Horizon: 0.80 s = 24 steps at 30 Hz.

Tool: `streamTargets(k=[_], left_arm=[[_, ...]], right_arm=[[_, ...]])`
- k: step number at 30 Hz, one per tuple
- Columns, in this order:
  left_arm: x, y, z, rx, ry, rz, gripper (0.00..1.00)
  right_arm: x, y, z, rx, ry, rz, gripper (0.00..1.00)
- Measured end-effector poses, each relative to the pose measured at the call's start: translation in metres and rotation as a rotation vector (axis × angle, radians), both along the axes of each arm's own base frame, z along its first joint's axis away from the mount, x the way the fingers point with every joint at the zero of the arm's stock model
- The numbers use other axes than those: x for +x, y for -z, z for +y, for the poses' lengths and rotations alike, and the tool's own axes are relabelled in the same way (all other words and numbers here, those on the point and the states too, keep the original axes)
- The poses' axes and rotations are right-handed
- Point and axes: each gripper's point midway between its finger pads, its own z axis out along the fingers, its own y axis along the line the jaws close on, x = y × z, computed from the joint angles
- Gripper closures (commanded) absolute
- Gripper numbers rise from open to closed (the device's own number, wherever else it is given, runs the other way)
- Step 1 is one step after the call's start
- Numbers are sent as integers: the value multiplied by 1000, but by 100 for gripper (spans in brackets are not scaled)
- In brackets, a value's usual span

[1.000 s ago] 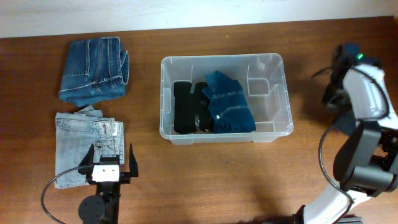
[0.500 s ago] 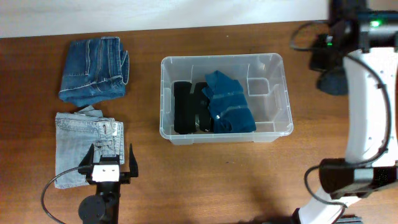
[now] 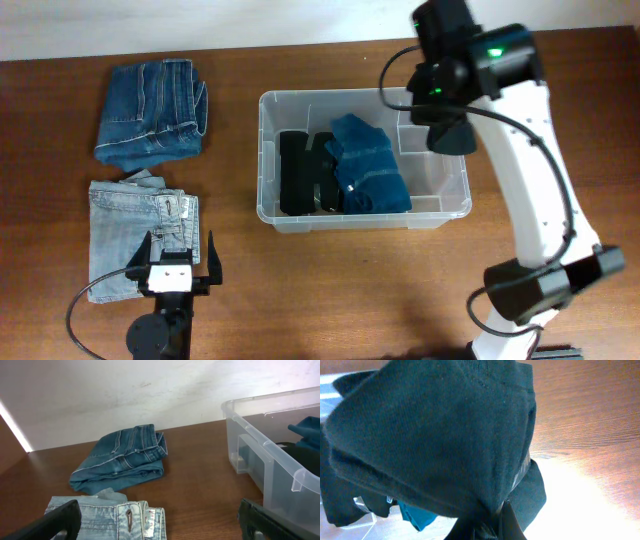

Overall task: Pack container
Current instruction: 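Carry the black garment left and lower it into the bin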

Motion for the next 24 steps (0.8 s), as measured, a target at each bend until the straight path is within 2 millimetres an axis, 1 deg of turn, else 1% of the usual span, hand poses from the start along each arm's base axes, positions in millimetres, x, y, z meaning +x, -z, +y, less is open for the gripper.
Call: streamTargets(k=[5, 9, 15, 19, 24], left_arm=[[0, 0, 0, 0, 0, 0, 1], [0, 0, 0, 0, 0, 0, 1], [0, 0, 0, 0, 0, 0, 1], [0, 0, 0, 0, 0, 0, 1], [0, 0, 0, 0, 0, 0, 1]], right_arm=[[7, 31, 23, 7, -22, 59, 96], [9, 54, 34, 13, -25, 108, 96], [9, 76, 37, 6, -6, 165, 96], [11, 87, 38, -2, 1, 192, 96], [14, 108, 39, -16, 17, 236, 96]])
